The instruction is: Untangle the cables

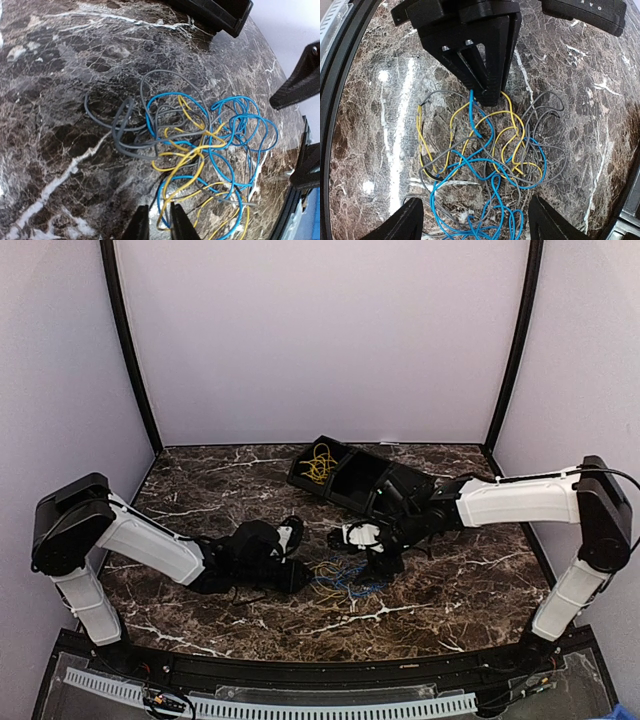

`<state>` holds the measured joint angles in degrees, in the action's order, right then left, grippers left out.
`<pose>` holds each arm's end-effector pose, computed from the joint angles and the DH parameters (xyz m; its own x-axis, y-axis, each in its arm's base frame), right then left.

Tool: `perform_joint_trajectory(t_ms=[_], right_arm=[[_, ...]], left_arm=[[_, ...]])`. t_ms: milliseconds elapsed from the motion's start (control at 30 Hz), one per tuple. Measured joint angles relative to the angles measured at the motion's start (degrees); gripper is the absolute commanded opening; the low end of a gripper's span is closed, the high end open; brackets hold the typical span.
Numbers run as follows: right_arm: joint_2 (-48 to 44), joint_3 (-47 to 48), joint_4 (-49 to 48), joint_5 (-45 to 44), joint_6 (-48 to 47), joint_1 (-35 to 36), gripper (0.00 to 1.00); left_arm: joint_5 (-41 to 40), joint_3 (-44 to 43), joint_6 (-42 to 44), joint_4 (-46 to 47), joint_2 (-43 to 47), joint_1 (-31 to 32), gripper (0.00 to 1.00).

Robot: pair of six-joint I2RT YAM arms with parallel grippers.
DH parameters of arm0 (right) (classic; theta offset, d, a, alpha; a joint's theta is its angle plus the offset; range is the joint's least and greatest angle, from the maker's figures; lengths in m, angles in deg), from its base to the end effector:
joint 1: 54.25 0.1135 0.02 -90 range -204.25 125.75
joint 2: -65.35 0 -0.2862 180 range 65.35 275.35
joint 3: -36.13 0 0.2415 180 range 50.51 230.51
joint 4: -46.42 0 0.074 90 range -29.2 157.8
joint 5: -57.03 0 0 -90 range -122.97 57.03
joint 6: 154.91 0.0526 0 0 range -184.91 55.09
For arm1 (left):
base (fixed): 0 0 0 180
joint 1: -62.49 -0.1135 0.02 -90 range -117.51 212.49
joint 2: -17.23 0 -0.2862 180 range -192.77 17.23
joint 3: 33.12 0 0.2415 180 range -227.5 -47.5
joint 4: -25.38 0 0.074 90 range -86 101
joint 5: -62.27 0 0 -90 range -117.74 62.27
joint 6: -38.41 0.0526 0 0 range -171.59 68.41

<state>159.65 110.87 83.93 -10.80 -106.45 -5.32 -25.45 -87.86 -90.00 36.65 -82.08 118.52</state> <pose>0.2056 0.2661 0.2150 0.1396 -0.7745 -0.6169 -0.9891 -0.0800 -0.1234 0.1905 -0.2866 0.1570 -0.7668 0.0270 -0.6414 0.4733 0.6988 -0.5364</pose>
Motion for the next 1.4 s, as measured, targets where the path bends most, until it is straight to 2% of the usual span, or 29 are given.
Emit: perform_joint_trajectory(t_ms=[133, 367, 633, 800, 967, 1200, 1300, 1400], right_arm=[[0.04, 0.0, -1.09, -0.52, 0.07, 0.96, 0.74], [1.16, 0.0, -3.48, -2.05, 0.76, 2.91, 0.74], [3.52, 1.51, -4.24, -3.37, 4.48, 3.26, 0.75], [3.06, 5.27, -4.31, -3.48, 6.91, 3.19, 0.76], [0.24, 7.58, -4.83, -0.2, 8.96, 3.13, 0.77], [-0.04, 15.32, -4.83, 9.51, 12.09, 3.13, 0.8], [0.2, 15.74, -5.86, 12.37, 12.85, 3.13, 0.76], [2.71, 15.56, -8.2, 15.17, 13.66, 3.13, 0.62]], left_arm=[[-0.11, -0.02, -0.61, 0.66, -0.02, -0.04, 0.02], [-2.89, 0.0, 0.96, 0.81, 1.66, -0.04, 0.0], [-5.31, -0.09, 8.37, -0.87, 18.1, -0.02, 0.0], [-7.69, -3.43, 13.53, -6.21, 26.91, 0.09, 0.0], [-9.68, -6.45, 15.89, -9.66, 31.67, 0.09, 0.0], [-11.65, -11.19, 17.51, -12.55, 33.24, 0.09, 0.0], [-12.57, -11.52, 17.55, -12.52, 33.92, 0.11, 0.0], [-13.49, -12.63, 17.51, -12.57, 34.34, 0.11, 0.0]])
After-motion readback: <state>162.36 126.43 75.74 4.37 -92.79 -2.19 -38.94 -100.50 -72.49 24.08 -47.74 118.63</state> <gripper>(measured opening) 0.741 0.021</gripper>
